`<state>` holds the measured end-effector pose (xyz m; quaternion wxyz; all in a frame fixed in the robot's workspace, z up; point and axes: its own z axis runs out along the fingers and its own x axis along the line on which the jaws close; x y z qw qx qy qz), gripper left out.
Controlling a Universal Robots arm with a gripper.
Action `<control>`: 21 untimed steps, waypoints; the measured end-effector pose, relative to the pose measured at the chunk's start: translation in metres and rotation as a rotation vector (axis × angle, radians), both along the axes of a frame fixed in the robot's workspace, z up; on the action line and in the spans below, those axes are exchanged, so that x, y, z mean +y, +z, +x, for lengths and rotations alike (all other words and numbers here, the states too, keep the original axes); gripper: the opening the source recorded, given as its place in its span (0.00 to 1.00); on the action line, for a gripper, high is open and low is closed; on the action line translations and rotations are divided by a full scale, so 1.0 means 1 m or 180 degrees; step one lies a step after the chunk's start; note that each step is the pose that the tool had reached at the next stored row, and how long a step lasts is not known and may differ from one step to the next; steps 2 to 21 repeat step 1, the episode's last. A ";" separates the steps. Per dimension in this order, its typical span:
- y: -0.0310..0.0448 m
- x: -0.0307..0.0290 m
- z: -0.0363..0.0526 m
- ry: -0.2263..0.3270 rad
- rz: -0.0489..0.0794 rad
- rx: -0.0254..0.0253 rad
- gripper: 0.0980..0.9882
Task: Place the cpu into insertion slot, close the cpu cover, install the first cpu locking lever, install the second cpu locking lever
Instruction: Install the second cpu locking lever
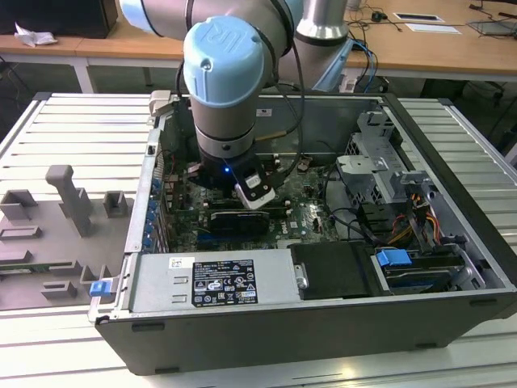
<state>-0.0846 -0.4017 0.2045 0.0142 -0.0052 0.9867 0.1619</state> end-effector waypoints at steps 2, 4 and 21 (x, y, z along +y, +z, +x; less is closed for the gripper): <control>0.0010 0.0000 0.0000 0.0000 0.0000 0.0000 0.01; 0.0010 0.0000 0.0000 0.0000 0.0000 0.0000 0.01; 0.0010 0.0000 0.0000 0.0000 0.0000 0.0000 0.01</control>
